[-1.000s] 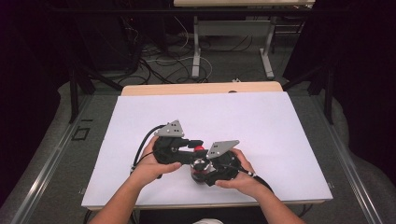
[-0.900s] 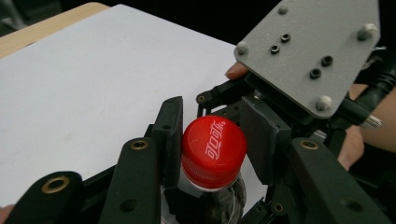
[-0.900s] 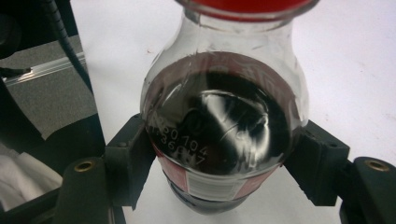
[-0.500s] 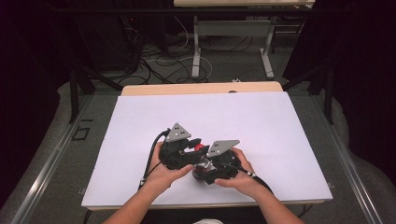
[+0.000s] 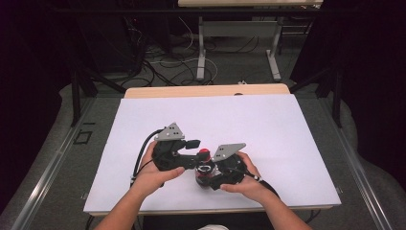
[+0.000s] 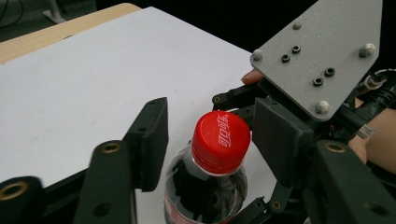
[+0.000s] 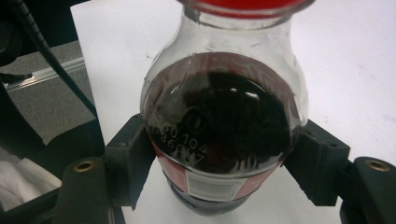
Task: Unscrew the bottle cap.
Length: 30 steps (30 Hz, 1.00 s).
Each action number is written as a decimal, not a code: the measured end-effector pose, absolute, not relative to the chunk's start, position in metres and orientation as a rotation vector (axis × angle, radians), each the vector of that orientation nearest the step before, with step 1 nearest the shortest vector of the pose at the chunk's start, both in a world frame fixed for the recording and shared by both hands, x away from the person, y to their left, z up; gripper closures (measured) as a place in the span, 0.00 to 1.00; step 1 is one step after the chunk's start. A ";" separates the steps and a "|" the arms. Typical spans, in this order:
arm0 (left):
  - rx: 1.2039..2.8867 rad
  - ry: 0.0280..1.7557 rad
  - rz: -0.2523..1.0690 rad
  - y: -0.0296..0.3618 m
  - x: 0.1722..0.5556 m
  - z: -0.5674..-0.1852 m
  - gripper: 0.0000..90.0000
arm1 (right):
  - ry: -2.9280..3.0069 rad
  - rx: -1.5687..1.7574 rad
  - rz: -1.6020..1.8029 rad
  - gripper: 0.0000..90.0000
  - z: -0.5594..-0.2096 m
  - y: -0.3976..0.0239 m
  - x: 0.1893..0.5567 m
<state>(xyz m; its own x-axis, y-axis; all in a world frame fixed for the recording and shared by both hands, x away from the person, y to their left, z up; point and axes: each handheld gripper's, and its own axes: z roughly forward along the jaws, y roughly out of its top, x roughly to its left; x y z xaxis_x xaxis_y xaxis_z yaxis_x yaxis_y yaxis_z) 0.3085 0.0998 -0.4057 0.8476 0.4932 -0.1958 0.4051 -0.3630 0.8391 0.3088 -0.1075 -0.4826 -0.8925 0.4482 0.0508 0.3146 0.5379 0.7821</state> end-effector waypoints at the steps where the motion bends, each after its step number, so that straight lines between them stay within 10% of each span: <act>1: 2.003 0.649 0.099 0.100 0.309 -0.407 0.56 | 2.616 0.652 1.287 0.33 -0.483 -0.107 0.309; 22: 1.982 0.736 0.212 0.076 0.306 -0.414 0.70 | 2.607 0.670 1.264 0.33 -0.485 -0.104 0.307; 30: 1.975 0.757 0.229 0.077 0.303 -0.408 0.55 | 2.612 0.671 1.274 0.33 -0.484 -0.105 0.307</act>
